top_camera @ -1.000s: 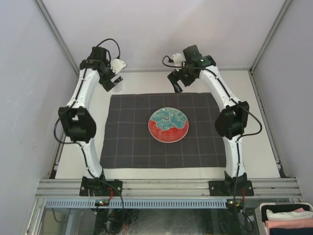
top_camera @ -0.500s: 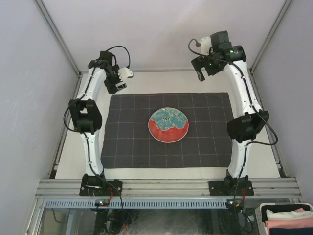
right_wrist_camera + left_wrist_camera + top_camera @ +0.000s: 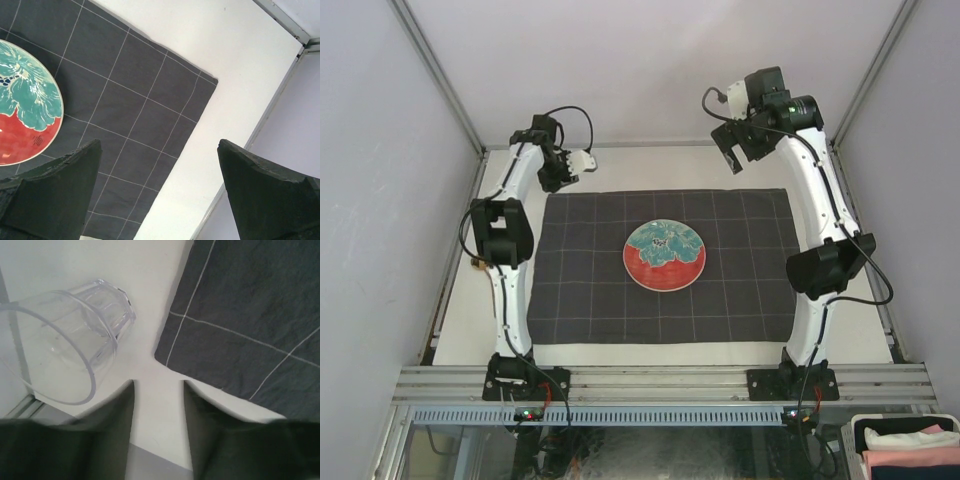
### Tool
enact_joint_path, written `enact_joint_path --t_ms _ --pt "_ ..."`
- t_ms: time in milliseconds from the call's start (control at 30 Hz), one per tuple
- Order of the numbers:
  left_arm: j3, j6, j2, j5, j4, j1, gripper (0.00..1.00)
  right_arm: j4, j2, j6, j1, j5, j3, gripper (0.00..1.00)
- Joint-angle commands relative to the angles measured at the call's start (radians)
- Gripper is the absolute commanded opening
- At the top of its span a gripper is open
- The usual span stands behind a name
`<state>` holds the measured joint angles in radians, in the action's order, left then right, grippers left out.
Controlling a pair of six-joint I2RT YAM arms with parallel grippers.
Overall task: Set the dinner table for one person
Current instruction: Pick up the cup at the center of the board.
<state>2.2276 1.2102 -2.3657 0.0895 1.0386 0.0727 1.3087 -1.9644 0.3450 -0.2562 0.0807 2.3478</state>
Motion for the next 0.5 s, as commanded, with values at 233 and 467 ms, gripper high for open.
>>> enact_joint_path --t_ms 233,467 --pt "0.044 -0.003 0.016 -0.011 -0.049 0.007 0.00 0.004 0.028 -0.011 -0.025 0.021 0.013 1.00" --pt "0.042 -0.012 0.066 0.000 -0.067 0.021 0.00 -0.001 -0.001 -0.036 -0.012 -0.013 0.011 1.00"
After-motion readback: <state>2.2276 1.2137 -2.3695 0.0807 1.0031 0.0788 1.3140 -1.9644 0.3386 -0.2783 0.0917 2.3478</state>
